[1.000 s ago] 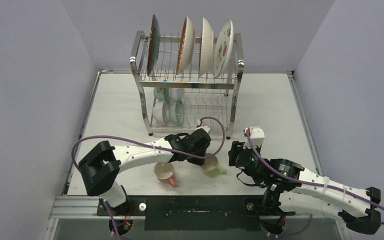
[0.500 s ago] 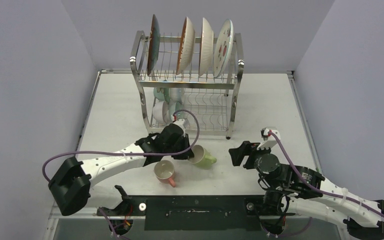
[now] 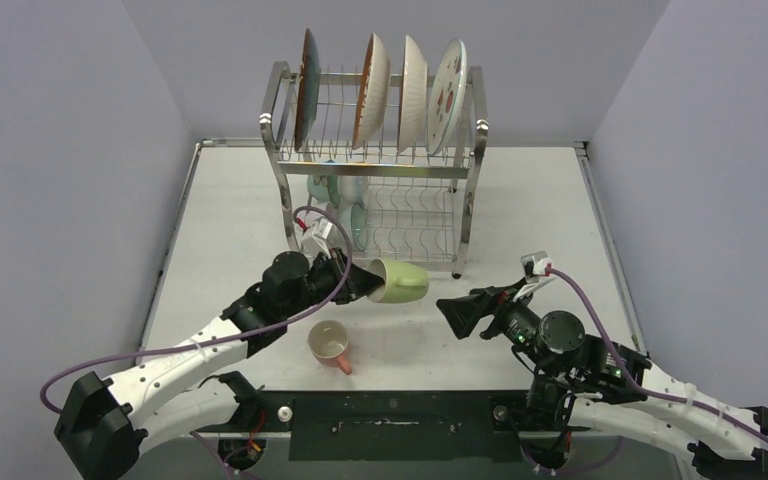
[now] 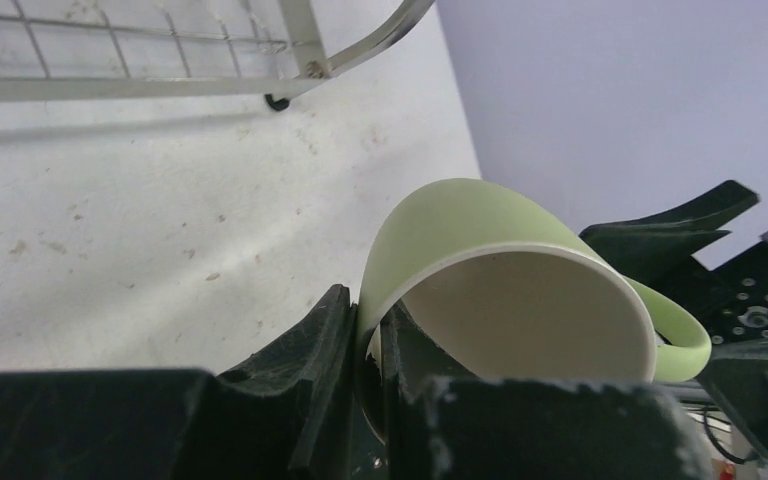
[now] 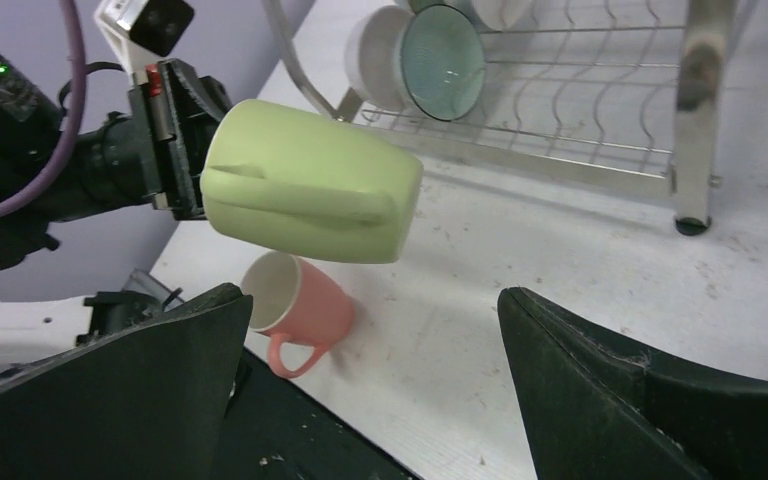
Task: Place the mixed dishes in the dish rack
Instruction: Pick up the cup at the corner of the board, then turn the cup upside down in the dish rack.
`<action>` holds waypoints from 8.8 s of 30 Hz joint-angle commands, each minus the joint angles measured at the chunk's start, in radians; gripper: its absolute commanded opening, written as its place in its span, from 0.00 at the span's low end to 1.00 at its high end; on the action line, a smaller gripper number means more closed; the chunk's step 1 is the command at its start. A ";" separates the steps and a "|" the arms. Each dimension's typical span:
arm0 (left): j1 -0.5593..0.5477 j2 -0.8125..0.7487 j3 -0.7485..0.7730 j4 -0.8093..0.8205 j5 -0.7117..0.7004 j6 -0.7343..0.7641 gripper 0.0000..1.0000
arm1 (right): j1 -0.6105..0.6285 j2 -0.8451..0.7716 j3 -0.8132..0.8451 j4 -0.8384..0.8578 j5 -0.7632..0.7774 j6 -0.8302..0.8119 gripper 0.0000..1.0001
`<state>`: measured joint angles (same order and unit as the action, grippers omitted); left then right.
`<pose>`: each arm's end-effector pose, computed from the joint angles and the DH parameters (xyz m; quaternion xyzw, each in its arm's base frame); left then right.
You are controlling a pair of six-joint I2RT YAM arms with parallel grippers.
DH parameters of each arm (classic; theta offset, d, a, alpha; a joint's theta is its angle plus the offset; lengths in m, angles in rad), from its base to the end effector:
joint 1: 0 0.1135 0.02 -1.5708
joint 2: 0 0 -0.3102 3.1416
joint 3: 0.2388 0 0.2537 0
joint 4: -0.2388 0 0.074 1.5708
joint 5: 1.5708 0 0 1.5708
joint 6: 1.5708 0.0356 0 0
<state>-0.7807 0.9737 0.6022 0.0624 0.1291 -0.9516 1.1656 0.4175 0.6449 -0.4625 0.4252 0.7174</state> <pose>0.1397 -0.1448 0.3032 -0.0309 0.8062 -0.4822 0.3416 0.0397 0.0554 0.3285 -0.0431 0.7773 0.3919 0.4902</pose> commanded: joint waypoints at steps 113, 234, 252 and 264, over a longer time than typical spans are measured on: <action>0.094 0.072 -0.244 1.317 0.184 -0.420 0.40 | 0.013 0.634 -0.059 1.634 -0.176 0.074 0.24; 0.363 -0.382 0.258 -0.686 -0.066 0.755 0.60 | -0.449 1.599 0.692 0.989 0.212 -0.340 1.00; 0.363 -0.382 0.256 -0.688 -0.064 0.754 0.60 | -0.435 1.470 0.522 1.040 0.190 -0.287 1.00; 0.363 -0.362 0.255 -0.688 -0.054 0.745 0.61 | -0.378 1.325 0.343 1.073 0.135 -0.209 1.00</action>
<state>-0.4122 0.6018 0.8566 -0.6437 0.0750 -0.2054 0.7624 1.8393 1.0279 0.5381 0.5854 0.4603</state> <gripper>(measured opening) 0.606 0.999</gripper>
